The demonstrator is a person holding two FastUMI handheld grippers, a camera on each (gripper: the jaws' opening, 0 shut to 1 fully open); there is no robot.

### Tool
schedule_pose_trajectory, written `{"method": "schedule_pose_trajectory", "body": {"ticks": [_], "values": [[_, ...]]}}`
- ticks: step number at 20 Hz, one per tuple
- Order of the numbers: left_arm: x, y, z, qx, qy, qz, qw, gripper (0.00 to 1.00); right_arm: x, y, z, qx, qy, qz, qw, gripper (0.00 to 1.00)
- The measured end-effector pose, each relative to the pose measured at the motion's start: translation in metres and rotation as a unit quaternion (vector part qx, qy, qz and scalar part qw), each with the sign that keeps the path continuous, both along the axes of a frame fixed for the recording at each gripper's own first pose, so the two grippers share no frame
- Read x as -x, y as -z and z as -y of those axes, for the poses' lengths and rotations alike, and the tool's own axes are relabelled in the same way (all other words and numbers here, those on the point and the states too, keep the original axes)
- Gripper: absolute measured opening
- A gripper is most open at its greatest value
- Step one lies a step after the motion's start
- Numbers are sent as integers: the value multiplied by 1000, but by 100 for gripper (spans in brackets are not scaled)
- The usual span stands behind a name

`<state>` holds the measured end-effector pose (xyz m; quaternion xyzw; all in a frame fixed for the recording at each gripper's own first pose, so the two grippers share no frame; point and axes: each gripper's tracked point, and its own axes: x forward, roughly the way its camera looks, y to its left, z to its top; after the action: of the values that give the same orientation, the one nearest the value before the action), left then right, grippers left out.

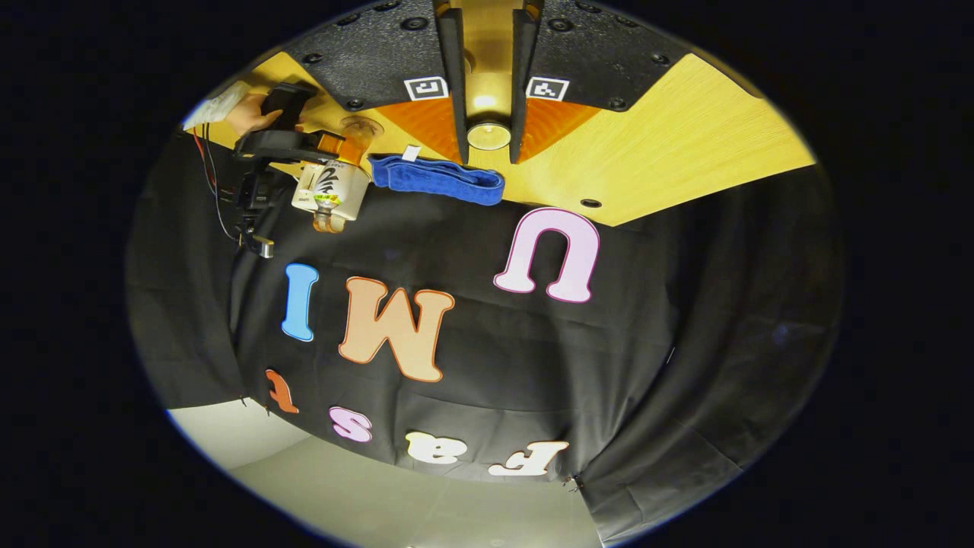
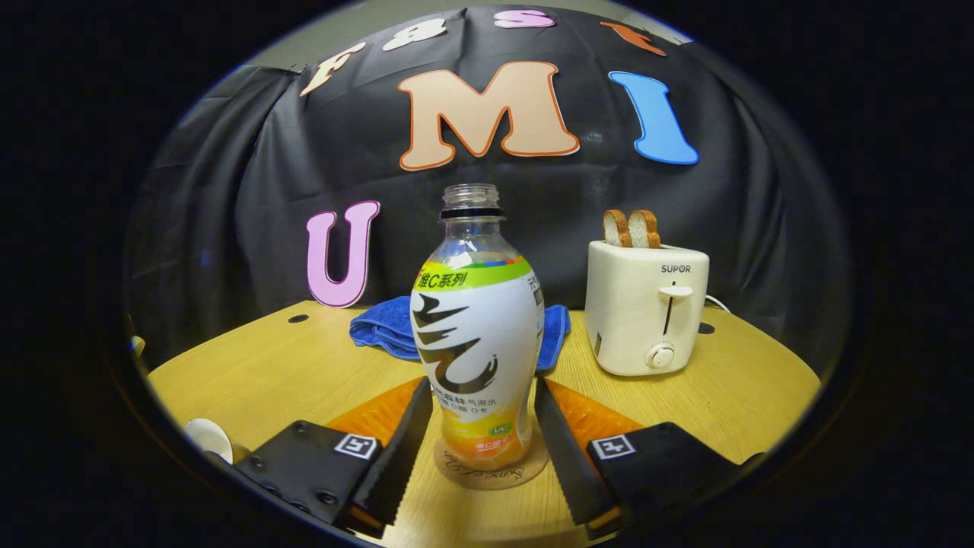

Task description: Open the teacup lid with one hand, grasp the water bottle and pour water into the teacup with the other hand; after pouring, place the water bottle on the coaster and then close the teacup lid.

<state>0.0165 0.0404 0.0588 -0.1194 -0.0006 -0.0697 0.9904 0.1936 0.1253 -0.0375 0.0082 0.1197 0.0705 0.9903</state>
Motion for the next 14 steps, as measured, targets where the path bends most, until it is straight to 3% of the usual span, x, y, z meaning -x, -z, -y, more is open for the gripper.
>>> {"method": "schedule_pose_trajectory", "body": {"ticks": [3, 4, 6, 7, 14], "values": [[-1, 3, 8, -3, 6, -4, 1000, 23, 8, -8, 3, 0, -1, 14, 1000, 97], [0, 6, 12, -5, 9, -6, 1000, 23, 13, -12, 4, -2, -2, 19, 1000, 95], [-1, 7, 18, -5, 12, -7, 1000, 23, 27, -20, 6, -14, -10, 27, 999, 100], [-1, 9, 23, -4, 17, -8, 1000, 23, 34, -25, 7, -22, -15, 32, 999, 96], [-6, 26, 67, -21, 59, -33, 997, 23, 92, -54, 28, -41, -32, 69, 996, 97]]}}
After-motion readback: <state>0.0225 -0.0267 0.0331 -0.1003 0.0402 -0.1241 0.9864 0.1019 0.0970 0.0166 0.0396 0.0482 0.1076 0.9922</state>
